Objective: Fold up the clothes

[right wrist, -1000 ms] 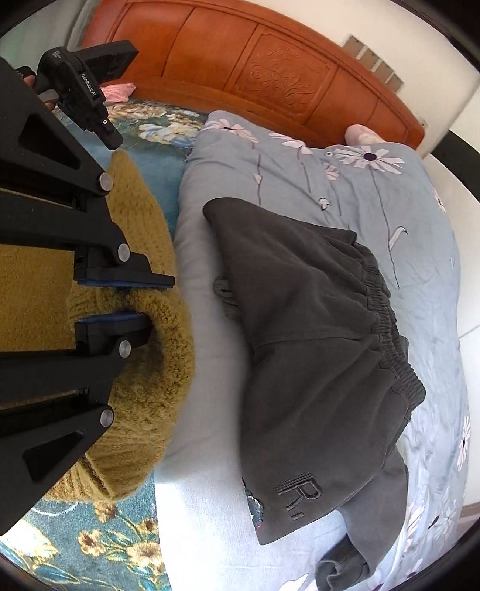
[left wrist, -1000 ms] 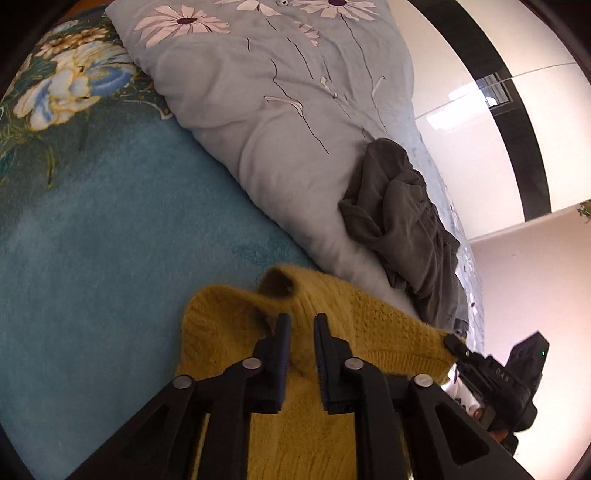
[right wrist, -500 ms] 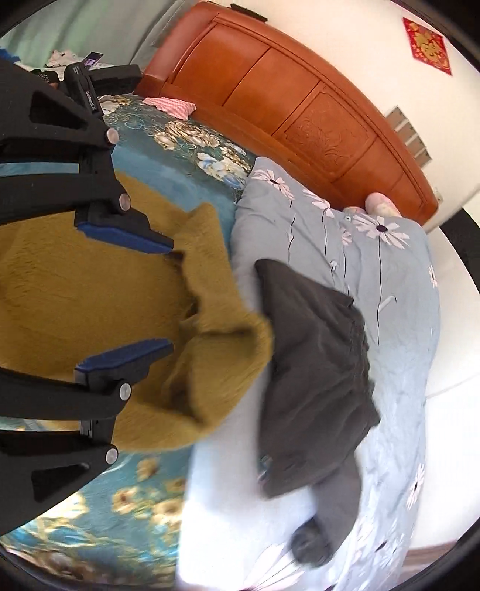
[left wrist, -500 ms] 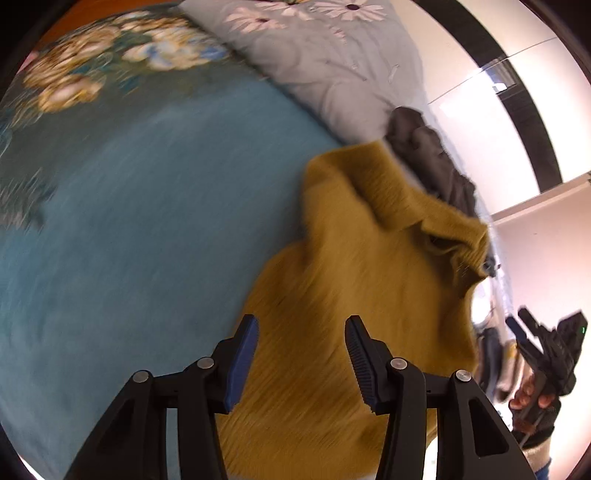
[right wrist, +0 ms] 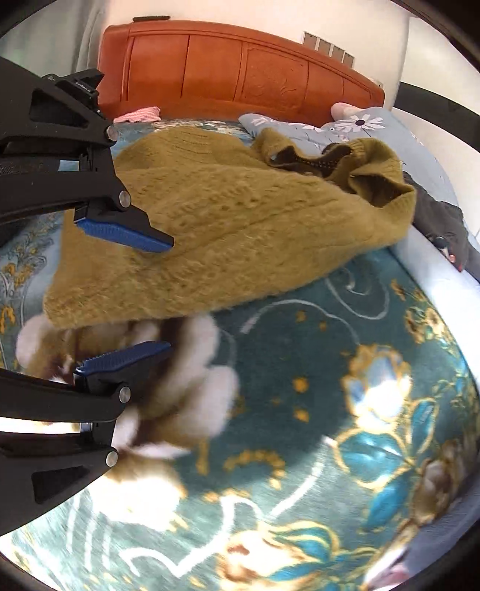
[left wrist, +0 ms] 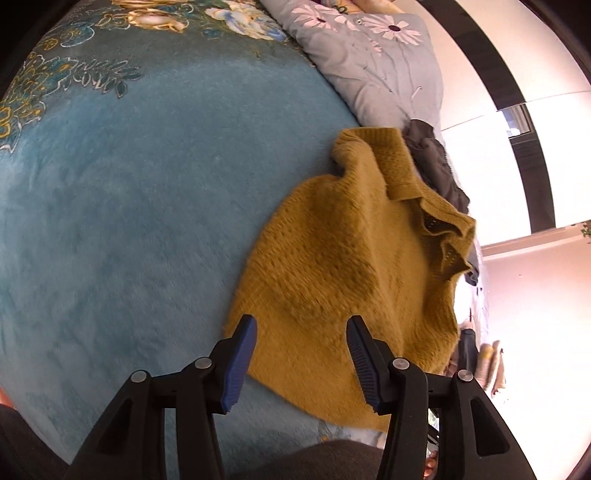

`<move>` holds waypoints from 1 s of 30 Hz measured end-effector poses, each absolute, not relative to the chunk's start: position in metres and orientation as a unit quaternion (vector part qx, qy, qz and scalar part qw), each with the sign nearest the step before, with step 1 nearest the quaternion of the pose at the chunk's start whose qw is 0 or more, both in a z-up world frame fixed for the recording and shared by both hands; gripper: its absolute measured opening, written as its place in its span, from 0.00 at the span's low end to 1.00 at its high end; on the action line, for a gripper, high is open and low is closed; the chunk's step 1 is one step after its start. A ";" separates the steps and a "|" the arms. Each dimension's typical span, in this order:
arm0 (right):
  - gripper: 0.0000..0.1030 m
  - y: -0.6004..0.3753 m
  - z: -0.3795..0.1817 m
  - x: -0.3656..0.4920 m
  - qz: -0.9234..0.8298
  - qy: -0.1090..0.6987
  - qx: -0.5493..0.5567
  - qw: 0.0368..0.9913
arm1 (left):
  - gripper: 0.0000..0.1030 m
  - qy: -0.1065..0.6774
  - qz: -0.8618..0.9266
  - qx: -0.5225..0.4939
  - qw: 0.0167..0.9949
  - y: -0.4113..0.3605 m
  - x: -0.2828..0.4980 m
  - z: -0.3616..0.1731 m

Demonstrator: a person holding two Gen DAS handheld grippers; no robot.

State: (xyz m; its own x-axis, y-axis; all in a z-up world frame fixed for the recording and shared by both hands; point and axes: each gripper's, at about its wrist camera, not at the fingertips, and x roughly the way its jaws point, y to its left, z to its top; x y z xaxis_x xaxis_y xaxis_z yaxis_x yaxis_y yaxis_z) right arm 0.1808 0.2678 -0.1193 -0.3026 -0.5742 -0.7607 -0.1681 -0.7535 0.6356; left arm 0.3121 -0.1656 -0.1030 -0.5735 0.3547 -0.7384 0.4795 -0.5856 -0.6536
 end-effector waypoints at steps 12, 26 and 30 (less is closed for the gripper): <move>0.13 0.228 -0.099 0.190 -0.761 -0.242 0.576 0.174 | 0.54 0.457 -0.765 0.451 0.048 -0.162 0.337 -0.096; 0.11 0.321 -0.056 0.168 -0.758 -0.428 0.462 0.172 | 0.58 0.432 -0.756 0.490 0.042 -0.157 0.322 -0.118; 0.11 0.332 -0.081 0.176 -0.744 -0.434 0.488 0.141 | 0.58 0.411 -0.757 0.506 0.040 -0.162 0.306 -0.125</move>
State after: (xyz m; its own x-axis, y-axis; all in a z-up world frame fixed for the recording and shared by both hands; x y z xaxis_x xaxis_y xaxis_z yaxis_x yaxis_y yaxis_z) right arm 0.1762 0.3319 -0.0812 -0.4836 -0.6330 -0.6046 -0.2146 -0.5839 0.7830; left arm 0.3056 -0.1618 -0.1252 -0.4854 0.3557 -0.7987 0.4766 -0.6581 -0.5828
